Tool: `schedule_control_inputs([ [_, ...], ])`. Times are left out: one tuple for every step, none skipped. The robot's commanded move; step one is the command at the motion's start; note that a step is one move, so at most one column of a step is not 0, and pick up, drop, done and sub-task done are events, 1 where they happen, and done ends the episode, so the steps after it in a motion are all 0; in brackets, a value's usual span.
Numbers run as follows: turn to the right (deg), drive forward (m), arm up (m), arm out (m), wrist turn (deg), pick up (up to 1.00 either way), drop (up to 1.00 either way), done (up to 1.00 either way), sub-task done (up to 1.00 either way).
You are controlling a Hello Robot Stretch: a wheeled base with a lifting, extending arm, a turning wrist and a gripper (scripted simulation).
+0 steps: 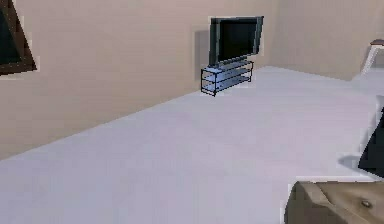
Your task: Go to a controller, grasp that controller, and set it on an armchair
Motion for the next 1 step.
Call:
schedule_control_inputs([
  [0.0, 1.0, 0.0, 0.0, 0.0, 0.0, 0.0, 0.0, 0.0],
])
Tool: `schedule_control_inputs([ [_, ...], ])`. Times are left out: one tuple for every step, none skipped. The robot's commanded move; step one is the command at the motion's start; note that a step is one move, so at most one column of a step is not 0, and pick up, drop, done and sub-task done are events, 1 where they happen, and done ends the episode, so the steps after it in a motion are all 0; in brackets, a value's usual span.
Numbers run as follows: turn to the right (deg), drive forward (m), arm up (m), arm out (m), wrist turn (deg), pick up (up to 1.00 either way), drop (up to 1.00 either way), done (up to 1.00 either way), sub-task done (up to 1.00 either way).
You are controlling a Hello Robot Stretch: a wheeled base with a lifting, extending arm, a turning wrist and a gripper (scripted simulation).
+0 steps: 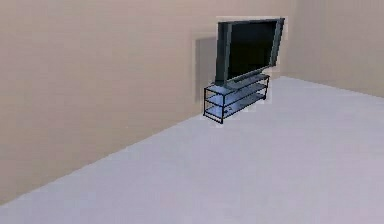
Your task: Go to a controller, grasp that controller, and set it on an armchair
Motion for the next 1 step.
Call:
schedule_control_inputs([
  [6.0, 0.0, 0.0, 0.0, 0.0, 0.0, 0.0, 0.0, 0.0],
])
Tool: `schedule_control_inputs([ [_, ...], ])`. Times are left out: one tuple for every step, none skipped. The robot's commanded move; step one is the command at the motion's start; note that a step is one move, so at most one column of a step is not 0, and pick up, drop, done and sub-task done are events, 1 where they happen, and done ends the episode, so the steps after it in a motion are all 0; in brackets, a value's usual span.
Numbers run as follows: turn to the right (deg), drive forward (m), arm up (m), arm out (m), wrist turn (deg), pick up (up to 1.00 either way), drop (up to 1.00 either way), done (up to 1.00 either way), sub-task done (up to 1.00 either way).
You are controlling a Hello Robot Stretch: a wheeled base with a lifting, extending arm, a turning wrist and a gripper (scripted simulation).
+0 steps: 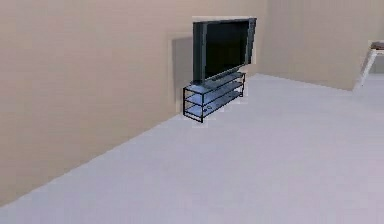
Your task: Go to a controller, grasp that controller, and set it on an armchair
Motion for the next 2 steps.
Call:
schedule_control_inputs([
  [0.0, 0.2, 0.0, 0.0, 0.0, 0.0, 0.0, 0.0, 0.0],
  [39.0, 0.0, 0.0, 0.0, 0.0, 0.0, 0.0, 0.0, 0.0],
])
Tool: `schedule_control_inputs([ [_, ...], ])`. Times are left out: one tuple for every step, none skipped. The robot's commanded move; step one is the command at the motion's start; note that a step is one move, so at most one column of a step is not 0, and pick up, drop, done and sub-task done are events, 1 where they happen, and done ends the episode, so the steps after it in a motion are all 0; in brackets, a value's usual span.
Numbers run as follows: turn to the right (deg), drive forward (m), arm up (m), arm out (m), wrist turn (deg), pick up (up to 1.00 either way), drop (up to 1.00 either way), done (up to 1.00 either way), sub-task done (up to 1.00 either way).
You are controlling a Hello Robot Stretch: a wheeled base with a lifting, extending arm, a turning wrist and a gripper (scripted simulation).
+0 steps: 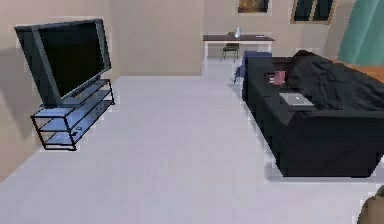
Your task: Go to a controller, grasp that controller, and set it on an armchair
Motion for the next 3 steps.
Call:
schedule_control_inputs([
  [0.0, 0.65, 0.0, 0.0, 0.0, 0.0, 0.0, 0.0, 0.0],
  [45.0, 0.0, 0.0, 0.0, 0.0, 0.0, 0.0, 0.0, 0.0],
  [0.0, 0.45, 0.0, 0.0, 0.0, 0.0, 0.0, 0.0, 0.0],
])
